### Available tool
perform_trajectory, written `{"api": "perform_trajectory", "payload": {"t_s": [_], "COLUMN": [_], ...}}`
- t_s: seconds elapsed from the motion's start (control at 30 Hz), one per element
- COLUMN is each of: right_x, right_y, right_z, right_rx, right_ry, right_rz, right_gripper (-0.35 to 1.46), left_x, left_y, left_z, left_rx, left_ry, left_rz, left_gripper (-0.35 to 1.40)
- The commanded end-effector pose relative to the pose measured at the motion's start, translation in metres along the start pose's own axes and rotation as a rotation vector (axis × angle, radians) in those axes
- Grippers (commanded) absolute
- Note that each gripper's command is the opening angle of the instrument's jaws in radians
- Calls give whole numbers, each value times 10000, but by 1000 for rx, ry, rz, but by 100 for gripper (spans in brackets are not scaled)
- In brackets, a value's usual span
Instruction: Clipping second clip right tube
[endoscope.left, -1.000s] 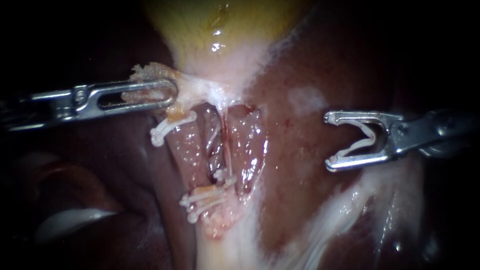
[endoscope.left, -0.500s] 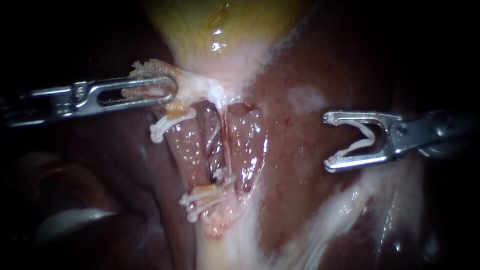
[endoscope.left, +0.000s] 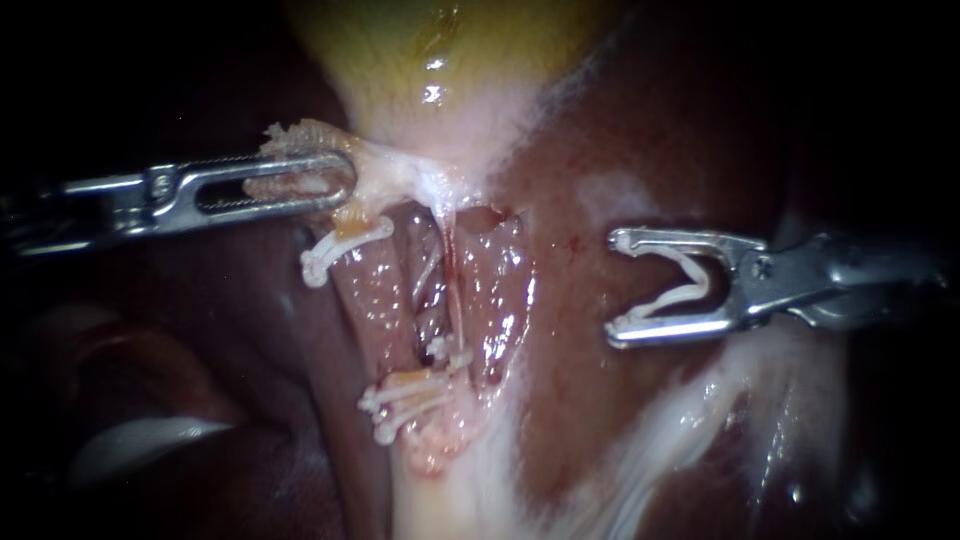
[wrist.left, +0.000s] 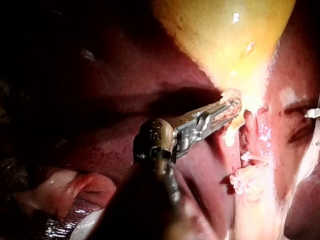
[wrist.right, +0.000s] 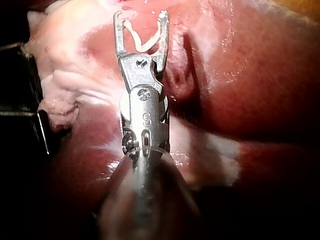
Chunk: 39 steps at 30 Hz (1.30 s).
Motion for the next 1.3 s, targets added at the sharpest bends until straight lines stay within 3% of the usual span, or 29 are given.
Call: {"api": "perform_trajectory", "payload": {"t_s": [0.03,0.87,1.3], "right_x": [-1,-63,-72], "right_y": [1,19,21], "right_z": [4,112,141], "right_rx": [2,26,74], "right_ry": [-1,-21,-12], "right_rz": [14,220,298], "right_gripper": [50,49,49], "left_x": [0,2,3], "left_y": [-1,-11,-13], "left_z": [0,1,2], "left_rx": [2,8,12], "left_ry": [1,4,6], "left_rz": [0,-1,-1], "left_gripper": [-10,-10,-10]}}
